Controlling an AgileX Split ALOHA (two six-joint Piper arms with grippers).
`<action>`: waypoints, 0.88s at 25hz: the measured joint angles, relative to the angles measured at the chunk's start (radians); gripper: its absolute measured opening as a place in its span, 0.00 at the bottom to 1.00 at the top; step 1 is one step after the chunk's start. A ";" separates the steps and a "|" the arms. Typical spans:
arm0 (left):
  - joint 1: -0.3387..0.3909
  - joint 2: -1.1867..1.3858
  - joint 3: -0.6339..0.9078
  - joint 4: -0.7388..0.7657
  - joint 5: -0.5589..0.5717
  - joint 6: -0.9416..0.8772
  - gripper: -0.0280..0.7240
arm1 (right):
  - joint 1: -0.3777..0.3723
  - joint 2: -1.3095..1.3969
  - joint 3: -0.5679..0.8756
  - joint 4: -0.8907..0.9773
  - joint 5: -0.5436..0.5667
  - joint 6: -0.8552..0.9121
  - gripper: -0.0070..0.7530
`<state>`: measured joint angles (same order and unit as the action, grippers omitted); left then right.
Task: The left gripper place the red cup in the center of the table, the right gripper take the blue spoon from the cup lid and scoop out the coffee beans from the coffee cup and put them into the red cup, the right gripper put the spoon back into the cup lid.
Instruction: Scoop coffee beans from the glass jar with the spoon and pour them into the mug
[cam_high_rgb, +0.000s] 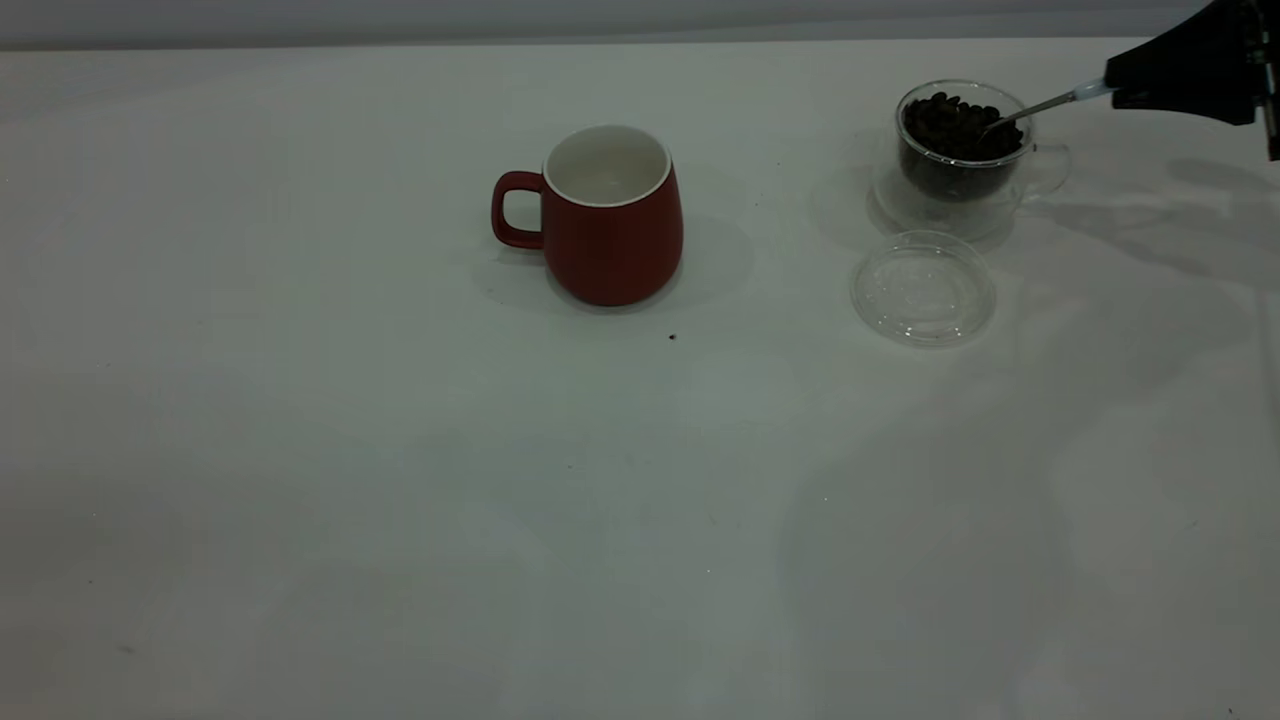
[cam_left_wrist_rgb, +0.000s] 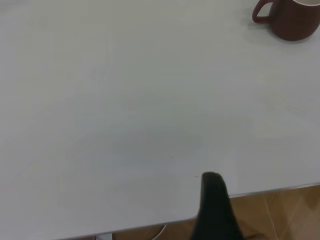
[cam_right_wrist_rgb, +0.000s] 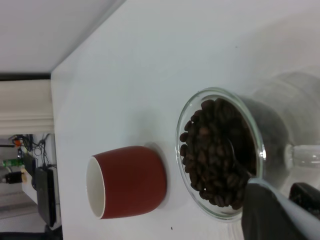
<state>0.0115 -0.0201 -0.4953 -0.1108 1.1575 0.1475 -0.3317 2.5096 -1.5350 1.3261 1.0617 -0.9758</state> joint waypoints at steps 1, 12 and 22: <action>0.000 0.000 0.000 0.000 0.000 0.000 0.82 | -0.007 0.000 0.000 0.000 0.003 0.000 0.15; 0.000 0.000 0.000 0.000 0.000 0.000 0.82 | -0.040 0.000 0.000 0.000 0.059 -0.011 0.15; 0.000 0.000 0.000 0.000 0.000 0.000 0.82 | -0.046 0.000 0.000 0.039 0.085 -0.019 0.15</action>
<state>0.0115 -0.0201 -0.4953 -0.1108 1.1575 0.1475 -0.3779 2.5096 -1.5350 1.3654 1.1466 -0.9946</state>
